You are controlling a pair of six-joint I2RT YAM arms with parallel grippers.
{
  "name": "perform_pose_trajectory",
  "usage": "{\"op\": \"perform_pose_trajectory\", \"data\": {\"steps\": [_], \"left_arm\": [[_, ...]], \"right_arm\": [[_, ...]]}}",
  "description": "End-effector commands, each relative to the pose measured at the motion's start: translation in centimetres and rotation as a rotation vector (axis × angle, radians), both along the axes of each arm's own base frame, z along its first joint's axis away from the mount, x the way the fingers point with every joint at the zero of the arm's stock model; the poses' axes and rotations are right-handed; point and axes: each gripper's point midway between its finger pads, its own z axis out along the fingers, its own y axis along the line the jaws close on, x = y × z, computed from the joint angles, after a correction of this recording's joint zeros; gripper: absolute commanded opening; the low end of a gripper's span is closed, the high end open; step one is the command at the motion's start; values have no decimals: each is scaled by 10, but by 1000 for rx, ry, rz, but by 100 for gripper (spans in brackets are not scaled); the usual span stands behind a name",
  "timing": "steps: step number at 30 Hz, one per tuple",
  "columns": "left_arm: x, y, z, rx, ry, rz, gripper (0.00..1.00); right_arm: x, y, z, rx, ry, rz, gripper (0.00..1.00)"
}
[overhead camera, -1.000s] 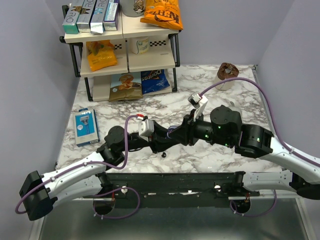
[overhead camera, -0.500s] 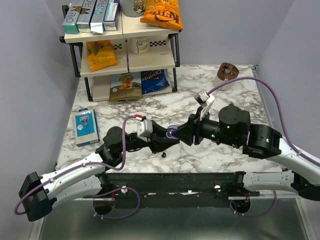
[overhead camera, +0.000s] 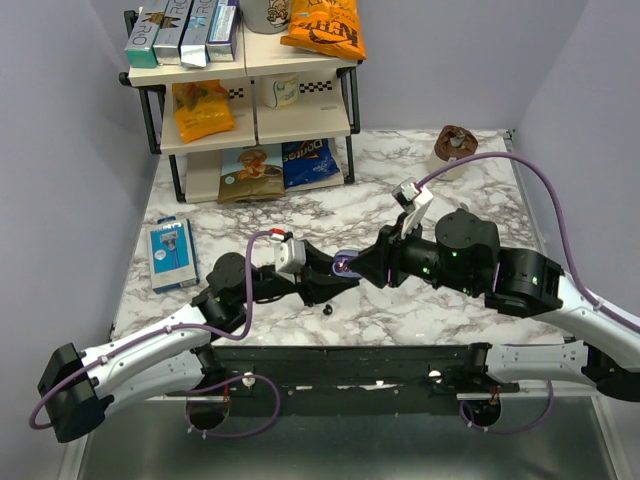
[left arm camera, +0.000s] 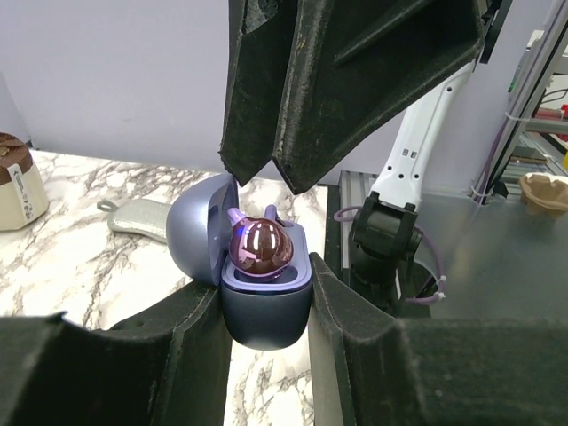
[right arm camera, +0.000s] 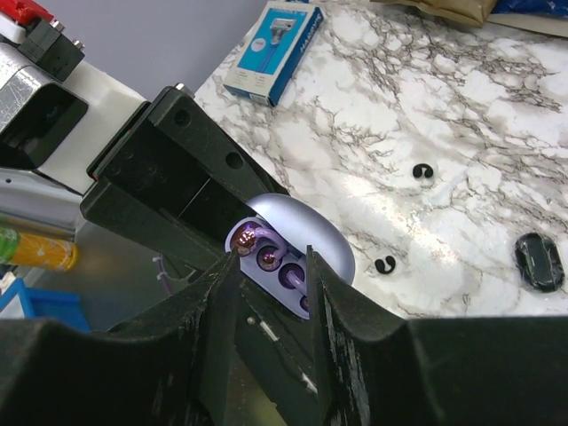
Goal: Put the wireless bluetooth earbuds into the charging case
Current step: Adjust the earbud with the charging case, then pick up the earbud from the charging case.
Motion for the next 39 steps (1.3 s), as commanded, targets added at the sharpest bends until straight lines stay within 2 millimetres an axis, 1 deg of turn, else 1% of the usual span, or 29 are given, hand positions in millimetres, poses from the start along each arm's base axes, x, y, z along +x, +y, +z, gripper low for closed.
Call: {"op": "perform_pose_trajectory", "data": {"steps": [1,3,5,8,10,14,19,23,26,30,33,39], "left_arm": [[-10,2,14,-42,-49,-40,0],[-10,2,13,-41,-49,-38,0],[-11,2,13,-39,-51,-46,0],[-13,2,15,-42,-50,-56,0],[-18,2,16,-41,-57,-88,0],[-31,3,21,-62,-62,-152,0],[-42,5,22,-67,-60,-211,0],[-48,6,23,-78,-66,-247,0],[-53,7,24,-91,-74,-275,0],[-59,7,25,-96,-78,-312,0],[-61,6,26,-102,-83,-322,0],[-63,4,25,-95,-91,-331,0]], "right_arm": [[-1,5,-5,-14,7,19,44],[-3,7,-2,-2,-3,39,42],[-4,7,-5,-17,-6,52,41],[-7,11,-13,-57,-2,86,39],[-6,12,-17,-79,-5,94,39],[-6,11,-23,-111,-17,103,42],[-5,5,-22,-117,-35,93,45],[-3,2,-20,-110,-44,75,45],[-2,0,-18,-95,-52,65,43],[-1,1,-19,-93,-55,64,35],[0,1,-20,-91,-57,57,31],[5,3,-15,-58,-55,22,33]]}}
